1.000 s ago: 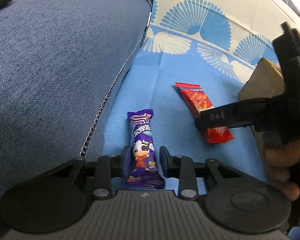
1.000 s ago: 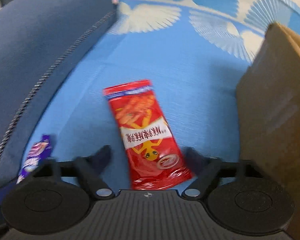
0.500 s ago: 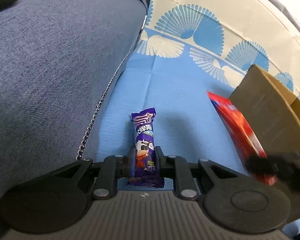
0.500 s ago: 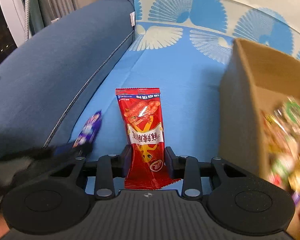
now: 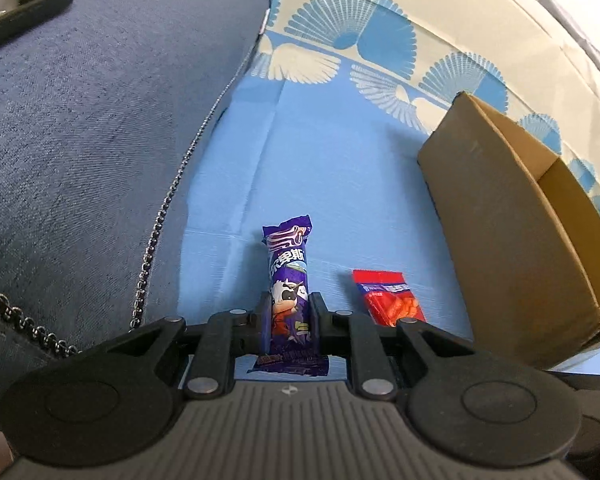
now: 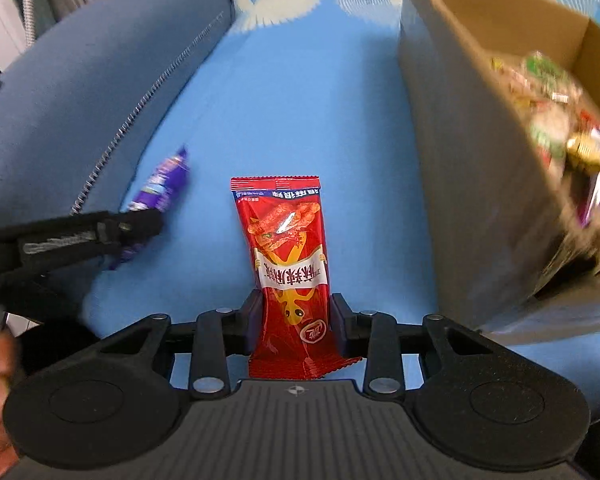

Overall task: Organize snacks
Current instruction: 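Grasp the red chili snack packet with the right tool while the left tool holds the purple candy, then carry the red packet and purple candy bar over the box with both tools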

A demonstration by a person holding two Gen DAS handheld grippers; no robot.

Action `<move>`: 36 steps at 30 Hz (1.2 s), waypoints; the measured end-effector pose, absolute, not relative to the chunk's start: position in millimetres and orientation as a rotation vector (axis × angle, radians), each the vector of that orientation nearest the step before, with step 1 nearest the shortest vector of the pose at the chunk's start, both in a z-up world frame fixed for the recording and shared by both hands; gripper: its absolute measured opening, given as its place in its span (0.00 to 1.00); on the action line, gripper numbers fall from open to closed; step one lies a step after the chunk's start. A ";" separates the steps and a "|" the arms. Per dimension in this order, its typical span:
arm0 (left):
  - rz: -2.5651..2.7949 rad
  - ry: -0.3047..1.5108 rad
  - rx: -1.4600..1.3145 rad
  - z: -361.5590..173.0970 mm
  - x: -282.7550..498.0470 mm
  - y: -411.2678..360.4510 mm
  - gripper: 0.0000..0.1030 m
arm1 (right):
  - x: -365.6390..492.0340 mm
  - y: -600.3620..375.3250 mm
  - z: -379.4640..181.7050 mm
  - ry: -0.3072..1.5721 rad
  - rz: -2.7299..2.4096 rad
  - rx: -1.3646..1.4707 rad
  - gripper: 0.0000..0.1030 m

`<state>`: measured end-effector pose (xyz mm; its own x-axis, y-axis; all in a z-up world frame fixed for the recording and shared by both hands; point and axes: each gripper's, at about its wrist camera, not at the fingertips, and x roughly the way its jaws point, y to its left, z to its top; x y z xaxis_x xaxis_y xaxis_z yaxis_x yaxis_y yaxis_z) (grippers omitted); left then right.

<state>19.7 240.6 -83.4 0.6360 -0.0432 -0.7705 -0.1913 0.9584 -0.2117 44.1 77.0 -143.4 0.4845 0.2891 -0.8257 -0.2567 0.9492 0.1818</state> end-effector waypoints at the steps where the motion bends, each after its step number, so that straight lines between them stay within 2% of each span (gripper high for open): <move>1: 0.095 0.891 -0.289 -85.4 21.1 241.0 0.20 | 45.2 78.1 -145.2 1.014 0.339 0.024 0.39; 7: 0.119 0.930 -0.315 -92.5 30.5 244.2 0.21 | 47.8 82.2 -146.1 1.014 0.383 -0.038 0.52; 8: 0.122 0.931 -0.318 -92.8 31.5 244.6 0.22 | 47.1 81.7 -145.7 1.011 0.391 -0.041 0.53; 10: 0.132 0.929 -0.324 -92.8 29.5 245.2 0.31 | 47.2 81.7 -144.4 1.005 0.393 -0.043 0.54; 15: 0.139 0.937 -0.330 -94.5 30.1 247.0 0.34 | 52.0 78.3 -142.7 1.000 0.403 -0.040 0.58; 34: 0.140 0.969 -0.323 -102.6 36.8 245.9 0.37 | 47.1 85.1 -144.5 0.974 0.404 -0.125 0.59; 36: 0.141 0.971 -0.314 -102.7 37.6 244.1 0.37 | 45.2 86.5 -144.4 0.962 0.403 -0.155 0.51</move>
<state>37.6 244.1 -102.7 0.5601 -0.0218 -0.8281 -0.2573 0.9456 -0.1989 45.2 86.5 -144.4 0.5043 0.2645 -0.8220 -0.4005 0.9150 0.0487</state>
